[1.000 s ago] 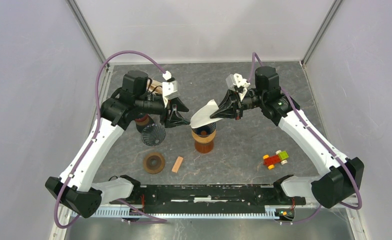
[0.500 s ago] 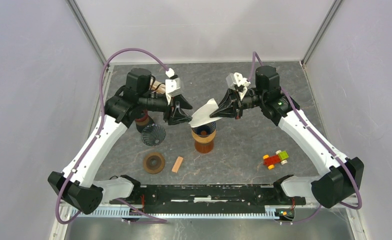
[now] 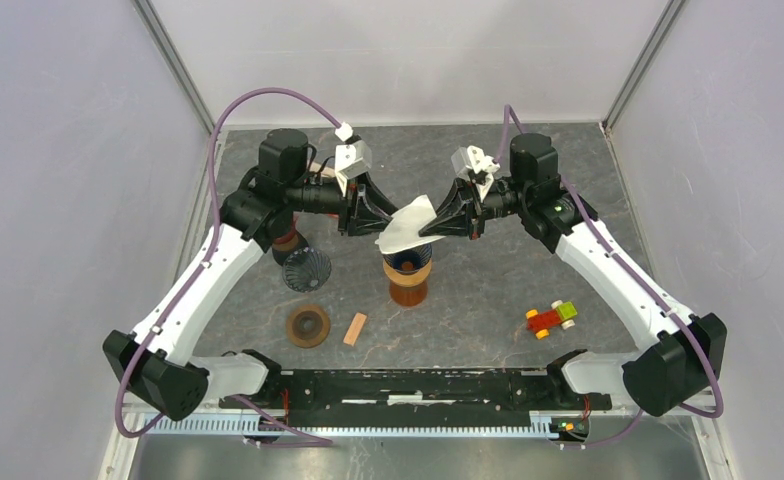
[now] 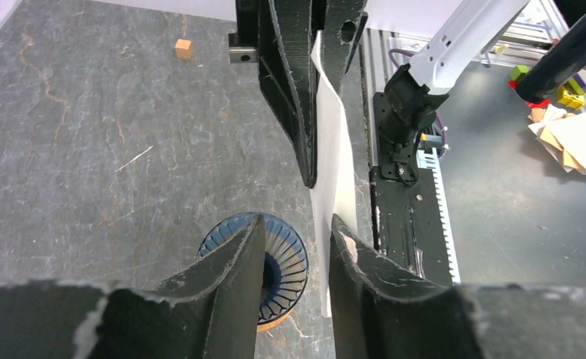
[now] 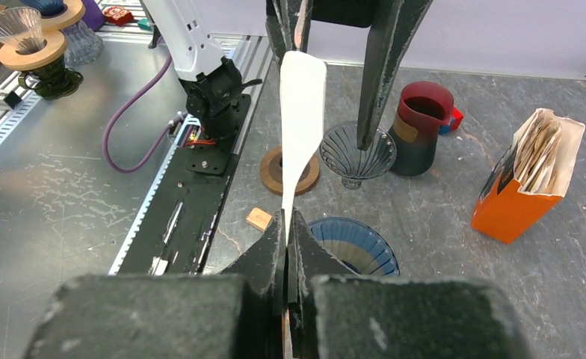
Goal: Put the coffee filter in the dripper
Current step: Place the coffee filter in the coffee dripper.
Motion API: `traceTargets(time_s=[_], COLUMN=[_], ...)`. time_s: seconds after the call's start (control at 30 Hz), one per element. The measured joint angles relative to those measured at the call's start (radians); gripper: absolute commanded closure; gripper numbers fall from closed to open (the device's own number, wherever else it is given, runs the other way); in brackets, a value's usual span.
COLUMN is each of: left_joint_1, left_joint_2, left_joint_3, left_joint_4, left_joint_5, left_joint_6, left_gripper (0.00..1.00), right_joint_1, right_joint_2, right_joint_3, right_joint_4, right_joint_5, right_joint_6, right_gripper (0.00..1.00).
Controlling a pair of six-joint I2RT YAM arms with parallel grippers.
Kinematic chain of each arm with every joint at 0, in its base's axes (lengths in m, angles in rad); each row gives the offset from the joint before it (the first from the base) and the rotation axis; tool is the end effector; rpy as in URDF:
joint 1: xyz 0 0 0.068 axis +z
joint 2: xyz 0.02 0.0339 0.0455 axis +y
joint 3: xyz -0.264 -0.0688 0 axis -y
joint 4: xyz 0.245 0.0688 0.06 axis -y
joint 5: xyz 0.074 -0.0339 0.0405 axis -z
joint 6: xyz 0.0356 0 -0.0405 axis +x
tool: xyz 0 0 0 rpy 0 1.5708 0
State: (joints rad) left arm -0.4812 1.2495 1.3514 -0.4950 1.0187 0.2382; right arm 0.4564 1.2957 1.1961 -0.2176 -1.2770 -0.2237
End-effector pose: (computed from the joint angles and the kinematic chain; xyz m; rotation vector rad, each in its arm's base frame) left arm 0.2163 -0.1471 0.4131 1.2688 1.4562 -1.1497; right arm 0.2347 0.1532 0.3766 -1.3749 1.2492 1.3438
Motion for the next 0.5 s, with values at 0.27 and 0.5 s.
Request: traceTargets(time_s=[0.27, 0.5], left_joint_1=[-0.004, -0.005], left_joint_2=[0.001, 0.001], left_joint_3=[-0.065, -0.025], left_joint_4=[0.152, 0.093], left_joint_5=[0.042, -0.174], left_joint_6=[-0.167, -0.193], left_gripper=[0.98, 0.98], right_joint_1=[0.0, 0.0], right_joint_2=[0.002, 0.031], right_joint_3=[0.0, 0.064], right_joint_4=[0.022, -0.063], right_joint_5=[0.024, 0.27], right_joint_6=[0.023, 0.018], right_gripper=[0.89, 0.35])
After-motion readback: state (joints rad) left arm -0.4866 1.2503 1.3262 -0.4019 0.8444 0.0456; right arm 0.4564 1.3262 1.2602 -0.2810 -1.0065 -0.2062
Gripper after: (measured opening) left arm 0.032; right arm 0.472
